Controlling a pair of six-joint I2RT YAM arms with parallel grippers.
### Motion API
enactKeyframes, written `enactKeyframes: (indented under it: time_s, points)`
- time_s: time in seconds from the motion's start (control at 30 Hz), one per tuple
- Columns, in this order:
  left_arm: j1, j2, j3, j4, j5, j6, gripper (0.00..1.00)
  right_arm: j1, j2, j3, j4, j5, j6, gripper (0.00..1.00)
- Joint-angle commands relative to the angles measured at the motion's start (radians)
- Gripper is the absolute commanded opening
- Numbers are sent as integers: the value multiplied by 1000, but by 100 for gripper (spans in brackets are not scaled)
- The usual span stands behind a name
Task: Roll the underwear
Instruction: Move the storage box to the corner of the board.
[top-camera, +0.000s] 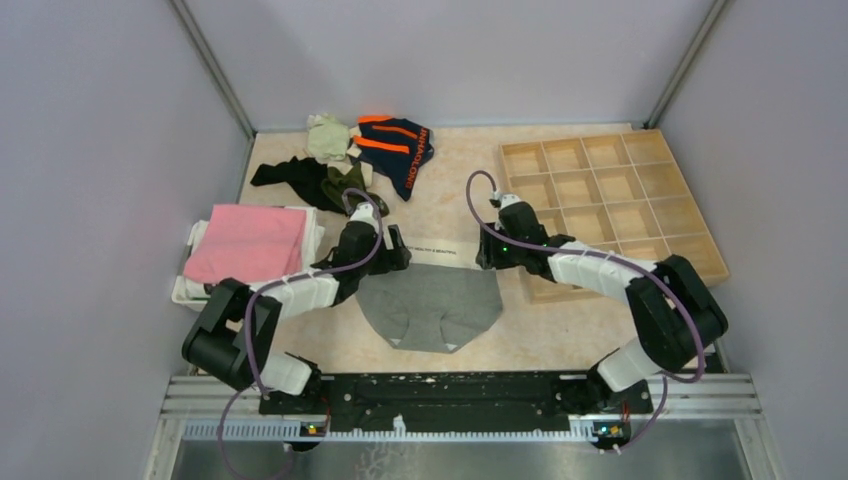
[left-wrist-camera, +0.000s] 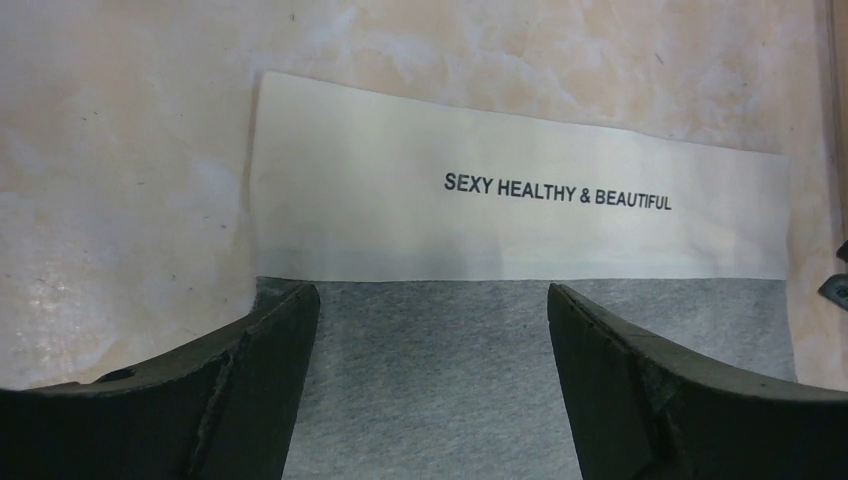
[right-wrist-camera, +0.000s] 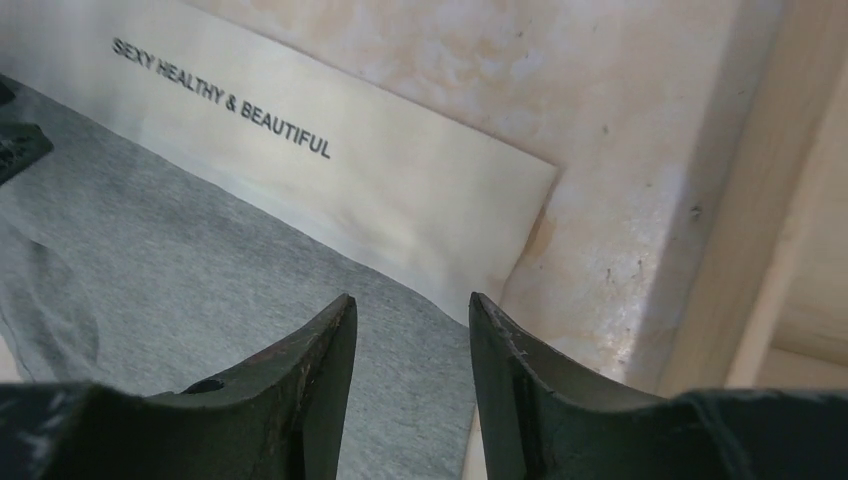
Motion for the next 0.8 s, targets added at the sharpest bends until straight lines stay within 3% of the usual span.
enactKeyframes:
  time_s: [0.0, 0.2, 0.47, 0.77]
  points:
    - [6, -111, 44, -74, 28, 44, 91, -21, -107, -1, -18, 83, 0, 45]
    - [5, -227, 20, -134, 9, 42, 94, -71, -92, -31, -64, 161, -23, 47]
    - [7, -335, -28, -175, 31, 20, 95, -136, -40, 42, -70, 151, -114, 48]
    - [7, -436, -34, -252, -10, -1, 97, -136, -253, 78, -309, -17, -55, 51]
